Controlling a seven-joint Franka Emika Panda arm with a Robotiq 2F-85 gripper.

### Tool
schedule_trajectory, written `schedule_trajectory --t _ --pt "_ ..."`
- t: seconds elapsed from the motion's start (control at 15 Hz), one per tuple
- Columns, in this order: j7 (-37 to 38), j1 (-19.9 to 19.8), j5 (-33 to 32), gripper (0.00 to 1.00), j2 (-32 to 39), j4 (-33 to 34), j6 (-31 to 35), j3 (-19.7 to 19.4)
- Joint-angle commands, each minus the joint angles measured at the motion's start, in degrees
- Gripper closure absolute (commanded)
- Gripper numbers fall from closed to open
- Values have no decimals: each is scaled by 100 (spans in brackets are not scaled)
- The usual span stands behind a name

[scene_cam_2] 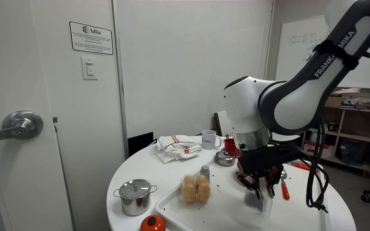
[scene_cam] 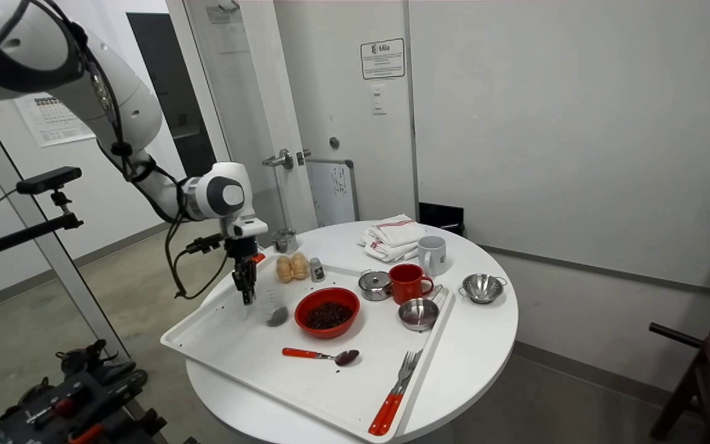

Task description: Pour the contents of the jug into the bowl

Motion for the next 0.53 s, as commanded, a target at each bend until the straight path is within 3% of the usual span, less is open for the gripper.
schedule_trajectory --t 0.0,0.27,0.47 --pt "-129 -61 131 91 -55 127 -108 -32" --pt "-6 -224 391 91 -512 8 -293 -89" --pt "188 -197 243 91 -632 441 -1202 -258"
